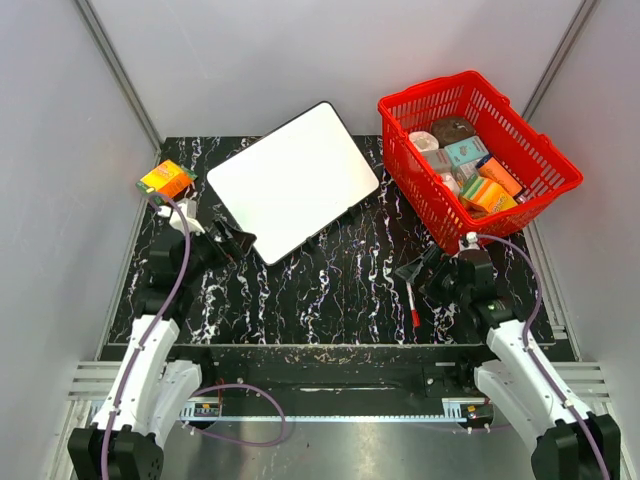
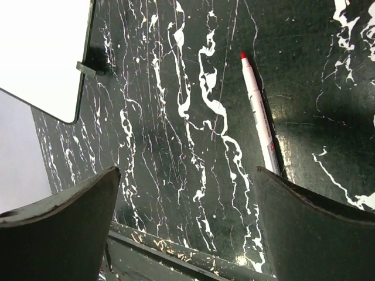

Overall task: Write a sentence on the whiteboard
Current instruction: Pick up the whiteboard marker from the center of the board, then pass from the right arm to the left, then pass from the left arm to the right

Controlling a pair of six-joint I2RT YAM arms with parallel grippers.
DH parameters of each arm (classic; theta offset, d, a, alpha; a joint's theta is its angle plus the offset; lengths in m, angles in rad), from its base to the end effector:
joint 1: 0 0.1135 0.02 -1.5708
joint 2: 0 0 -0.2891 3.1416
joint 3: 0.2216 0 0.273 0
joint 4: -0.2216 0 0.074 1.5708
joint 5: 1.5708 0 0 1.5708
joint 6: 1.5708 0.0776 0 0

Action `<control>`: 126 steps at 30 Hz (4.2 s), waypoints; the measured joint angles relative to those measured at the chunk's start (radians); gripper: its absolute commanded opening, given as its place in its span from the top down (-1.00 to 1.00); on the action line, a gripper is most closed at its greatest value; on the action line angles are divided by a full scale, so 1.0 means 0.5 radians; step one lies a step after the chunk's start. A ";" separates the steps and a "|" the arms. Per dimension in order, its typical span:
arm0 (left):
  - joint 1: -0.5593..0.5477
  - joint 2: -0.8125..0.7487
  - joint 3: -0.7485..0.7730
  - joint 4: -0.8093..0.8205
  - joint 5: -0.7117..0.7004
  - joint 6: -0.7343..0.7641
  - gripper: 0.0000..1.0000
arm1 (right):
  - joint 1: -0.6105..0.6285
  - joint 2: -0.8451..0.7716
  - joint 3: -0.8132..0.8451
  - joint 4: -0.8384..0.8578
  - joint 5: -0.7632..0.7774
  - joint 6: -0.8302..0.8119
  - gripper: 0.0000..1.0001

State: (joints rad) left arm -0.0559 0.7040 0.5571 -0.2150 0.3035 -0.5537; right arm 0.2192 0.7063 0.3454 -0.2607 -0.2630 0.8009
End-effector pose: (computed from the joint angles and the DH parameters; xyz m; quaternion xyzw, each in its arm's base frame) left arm 0.2087 -0.0349 0.2686 -0.1171 0.8095 -0.2872 0.4986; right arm 0.1825 0.0613 0.1765 0.1955 0.8619 0.3230 0.3384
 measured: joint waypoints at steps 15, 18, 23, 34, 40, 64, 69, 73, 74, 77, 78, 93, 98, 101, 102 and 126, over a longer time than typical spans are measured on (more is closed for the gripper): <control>-0.439 0.217 0.285 -0.084 0.066 0.114 -0.98 | 0.475 0.734 0.431 -0.526 0.671 -0.118 -0.68; -0.485 0.208 0.349 -0.076 0.061 0.120 -0.98 | 0.515 0.855 0.446 -0.539 0.735 -0.113 -0.52; -0.498 0.134 0.355 -0.086 0.049 0.121 -0.98 | 0.545 1.018 0.455 -0.531 0.757 -0.104 -0.04; -0.499 -0.038 0.452 -0.203 0.001 0.169 -0.98 | 0.627 1.245 0.525 -0.303 0.703 -0.109 1.00; -0.500 -0.035 0.612 -0.347 -0.037 0.226 -0.98 | 0.824 1.487 0.725 -0.291 0.719 -0.153 1.00; -0.790 0.475 0.204 0.226 0.517 -0.243 -0.91 | 1.207 0.921 0.930 -0.033 0.223 -0.428 1.00; -1.020 0.726 0.228 0.495 0.539 -0.343 -0.76 | 1.207 0.881 0.921 0.021 0.085 -0.422 1.00; -1.072 0.856 0.235 0.670 0.534 -0.403 -0.63 | 1.207 0.811 0.897 0.025 0.020 -0.410 1.00; -1.073 0.871 0.235 0.693 0.533 -0.413 -0.58 | 1.207 0.788 0.892 0.031 0.010 -0.408 1.00; -1.080 0.925 0.236 0.793 0.533 -0.434 -0.38 | 1.207 0.743 0.884 0.052 -0.026 -0.401 1.00; -1.082 0.944 0.240 0.812 0.534 -0.443 -0.30 | 1.207 0.735 0.882 0.063 -0.041 -0.400 1.00; -1.116 1.028 0.302 0.845 0.484 -0.390 1.00 | 1.208 0.621 0.835 0.092 0.025 -0.380 -0.40; -1.116 0.836 0.414 0.349 0.115 -0.136 1.00 | 1.207 0.454 0.851 0.074 0.229 -0.404 -0.99; -1.114 0.610 0.436 0.162 -0.145 -0.039 1.00 | 1.207 0.397 0.864 0.072 0.309 -0.421 -0.99; -1.112 0.521 0.435 0.120 -0.219 -0.026 1.00 | 1.207 0.380 0.865 0.074 0.323 -0.425 -0.99; -1.107 -0.615 -0.150 1.192 -0.414 -0.423 1.00 | 1.208 0.920 0.766 1.656 -0.582 0.185 -0.93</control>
State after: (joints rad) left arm -0.6094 0.3965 0.4820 0.3813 0.0967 -0.7650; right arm 0.8230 1.1664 0.7284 0.5671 -0.5541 0.8932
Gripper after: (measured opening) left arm 0.124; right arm 0.982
